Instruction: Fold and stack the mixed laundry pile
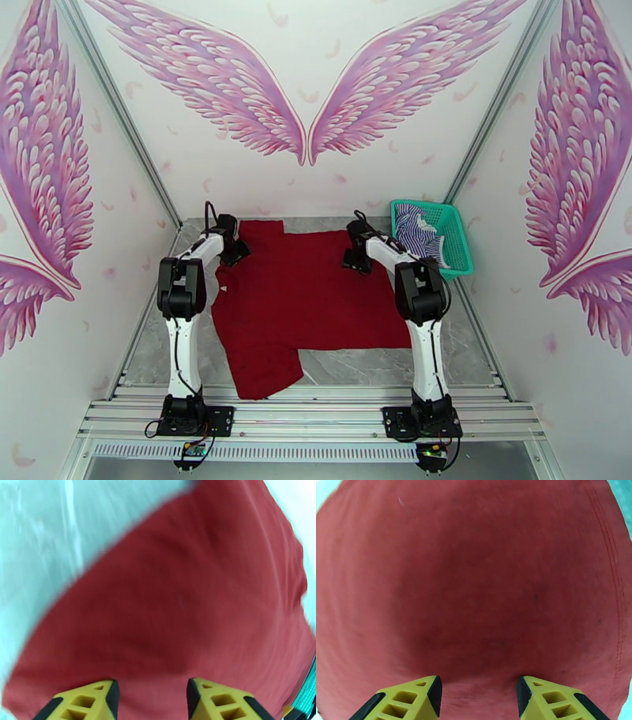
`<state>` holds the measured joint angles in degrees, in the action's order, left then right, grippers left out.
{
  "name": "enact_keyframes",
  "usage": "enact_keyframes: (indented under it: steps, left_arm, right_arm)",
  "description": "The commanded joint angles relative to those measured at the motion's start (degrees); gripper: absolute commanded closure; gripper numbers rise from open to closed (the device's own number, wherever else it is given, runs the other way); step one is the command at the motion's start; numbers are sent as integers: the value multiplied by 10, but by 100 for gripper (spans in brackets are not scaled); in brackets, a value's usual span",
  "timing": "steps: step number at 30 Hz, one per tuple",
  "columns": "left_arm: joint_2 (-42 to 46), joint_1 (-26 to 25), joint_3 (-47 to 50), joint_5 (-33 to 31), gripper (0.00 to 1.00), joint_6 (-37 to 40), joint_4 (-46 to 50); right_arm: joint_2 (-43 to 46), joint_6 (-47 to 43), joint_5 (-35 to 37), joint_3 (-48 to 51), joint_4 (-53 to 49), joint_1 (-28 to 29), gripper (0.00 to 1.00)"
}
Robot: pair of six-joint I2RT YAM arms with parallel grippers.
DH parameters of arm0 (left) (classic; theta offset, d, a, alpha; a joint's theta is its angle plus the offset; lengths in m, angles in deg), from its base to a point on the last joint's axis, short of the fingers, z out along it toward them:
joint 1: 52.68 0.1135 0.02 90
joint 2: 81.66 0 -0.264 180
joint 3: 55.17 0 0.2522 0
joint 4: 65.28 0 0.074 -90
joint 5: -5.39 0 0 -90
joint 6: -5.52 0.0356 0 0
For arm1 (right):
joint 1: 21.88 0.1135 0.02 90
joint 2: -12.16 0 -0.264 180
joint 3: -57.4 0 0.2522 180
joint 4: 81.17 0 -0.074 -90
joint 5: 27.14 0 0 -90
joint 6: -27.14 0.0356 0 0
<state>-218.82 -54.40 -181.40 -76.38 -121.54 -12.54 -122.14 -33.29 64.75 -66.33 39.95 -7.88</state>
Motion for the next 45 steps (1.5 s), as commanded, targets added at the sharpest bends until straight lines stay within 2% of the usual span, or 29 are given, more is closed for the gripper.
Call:
enact_keyframes:
  steps: [1,6,11,14,18,21,26,30,33,36,40,45]
  left_arm:
    - [-78,12,-80,29,48,-11,30]
    - [-174,19,-236,63,48,-15,61]
    - [-224,27,-329,83,48,-25,60]
    - [-211,31,-361,83,46,-3,80]
    - [-133,37,-349,80,33,58,118]
    - [-17,38,-241,53,27,111,133]
    - [247,38,104,21,26,121,89]
    - [424,37,342,-4,38,80,94]
    - [522,25,480,-18,43,31,116]
    - [591,-20,563,-44,44,-23,142]
    - [636,-85,641,-63,44,-99,141]
    - [642,-107,719,-72,40,-129,111]
  right_arm:
    - [-65,26,-13,-70,-41,-1,43]
    - [-146,23,-20,-193,-71,-3,42]
    - [-185,18,-27,-279,-93,-6,41]
    - [-164,4,-31,-292,-106,-7,40]
    - [-79,-20,-35,-227,-114,-7,39]
    - [33,-28,-37,-96,-68,-6,39]
    - [207,-28,-37,131,-9,-11,38]
    - [316,-25,-36,287,24,-21,38]
    - [367,-23,-33,364,38,-30,38]
    - [393,-24,-32,409,45,-38,38]
    - [413,-15,-39,447,63,-42,39]
    - [432,-3,-55,485,75,-44,39]
